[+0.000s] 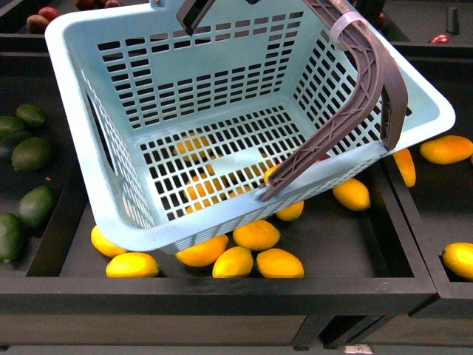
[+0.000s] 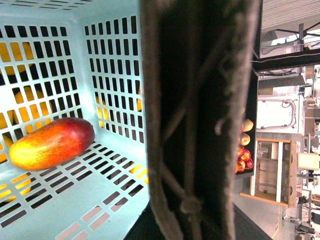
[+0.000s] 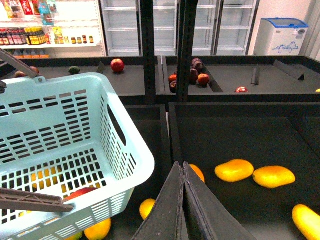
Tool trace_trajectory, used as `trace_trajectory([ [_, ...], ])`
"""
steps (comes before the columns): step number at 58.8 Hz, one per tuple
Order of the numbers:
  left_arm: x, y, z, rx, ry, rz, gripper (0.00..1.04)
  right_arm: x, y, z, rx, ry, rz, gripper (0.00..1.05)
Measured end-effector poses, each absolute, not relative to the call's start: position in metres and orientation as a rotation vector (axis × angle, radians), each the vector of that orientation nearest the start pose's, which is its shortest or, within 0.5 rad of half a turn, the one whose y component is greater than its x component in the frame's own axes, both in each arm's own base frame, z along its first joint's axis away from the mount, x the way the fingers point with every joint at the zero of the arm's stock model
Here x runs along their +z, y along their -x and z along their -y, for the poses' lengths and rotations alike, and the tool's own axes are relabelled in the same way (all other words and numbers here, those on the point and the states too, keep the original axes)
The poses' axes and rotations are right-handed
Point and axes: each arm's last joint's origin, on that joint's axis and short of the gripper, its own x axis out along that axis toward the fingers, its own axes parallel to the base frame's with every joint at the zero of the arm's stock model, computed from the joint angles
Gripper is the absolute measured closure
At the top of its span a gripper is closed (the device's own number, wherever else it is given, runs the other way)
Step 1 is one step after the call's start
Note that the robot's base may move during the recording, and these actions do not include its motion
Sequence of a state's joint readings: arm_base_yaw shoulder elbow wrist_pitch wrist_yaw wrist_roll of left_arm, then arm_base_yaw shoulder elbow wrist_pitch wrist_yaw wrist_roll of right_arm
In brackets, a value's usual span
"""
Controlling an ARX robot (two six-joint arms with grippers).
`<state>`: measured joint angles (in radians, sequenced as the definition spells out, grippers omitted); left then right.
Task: Pick mango and avocado into basket
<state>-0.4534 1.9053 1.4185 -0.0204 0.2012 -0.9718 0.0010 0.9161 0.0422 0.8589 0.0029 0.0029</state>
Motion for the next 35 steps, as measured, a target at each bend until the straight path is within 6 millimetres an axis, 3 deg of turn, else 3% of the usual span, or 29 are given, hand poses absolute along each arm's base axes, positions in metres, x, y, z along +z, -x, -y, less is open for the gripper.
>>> trace_trajectory([
  [35,0.245,-0.389,0.196,-0.338,0.851,-0.777,0.99,0.167,-0.127,0.000,-0.001,-0.003,0.002,1.02],
])
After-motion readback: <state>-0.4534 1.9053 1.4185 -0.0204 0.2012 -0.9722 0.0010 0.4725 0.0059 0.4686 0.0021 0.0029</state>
